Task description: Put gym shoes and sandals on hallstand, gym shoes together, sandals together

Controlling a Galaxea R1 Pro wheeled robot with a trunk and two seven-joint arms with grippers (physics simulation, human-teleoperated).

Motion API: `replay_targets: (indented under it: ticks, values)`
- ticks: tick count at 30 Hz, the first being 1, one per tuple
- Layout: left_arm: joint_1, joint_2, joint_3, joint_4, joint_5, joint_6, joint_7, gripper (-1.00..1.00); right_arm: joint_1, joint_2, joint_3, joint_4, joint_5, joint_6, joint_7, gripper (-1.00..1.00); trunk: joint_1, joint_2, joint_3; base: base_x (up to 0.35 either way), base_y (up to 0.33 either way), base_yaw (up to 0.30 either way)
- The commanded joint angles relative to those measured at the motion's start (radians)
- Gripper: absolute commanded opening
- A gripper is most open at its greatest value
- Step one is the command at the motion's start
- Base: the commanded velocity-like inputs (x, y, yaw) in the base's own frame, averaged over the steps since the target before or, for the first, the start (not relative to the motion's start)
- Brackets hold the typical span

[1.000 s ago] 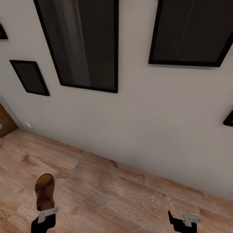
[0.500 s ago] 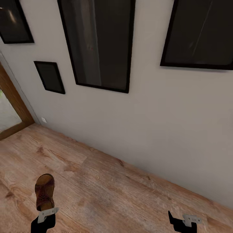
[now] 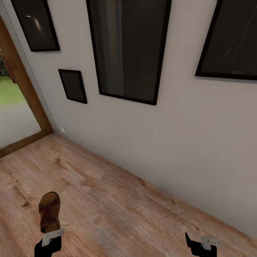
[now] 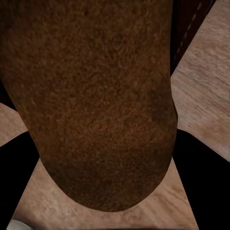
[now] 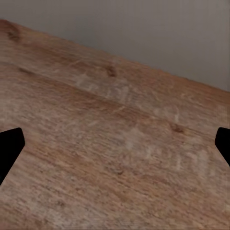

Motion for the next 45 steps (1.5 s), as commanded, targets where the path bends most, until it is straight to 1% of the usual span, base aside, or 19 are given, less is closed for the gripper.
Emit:
replay_targets:
  ticks: [1, 45]
  values:
    - [-0.001, -0.001, 0.009, 0.002, -0.008, -0.004, -0.007, -1.0, 0.0, 0.0, 0.001, 0.001, -0.01, -0.003, 0.01, 1.0, 0.0, 0.0, 0.0, 0.0, 0.0, 0.214]
    - [-0.001, -0.002, 0.009, 0.006, -0.008, -0.003, -0.007, -1.0, 0.0, 0.0, 0.001, 0.001, -0.01, -0.004, 0.011, 1.0, 0.0, 0.0, 0.046, 0.0, 0.0, 0.214]
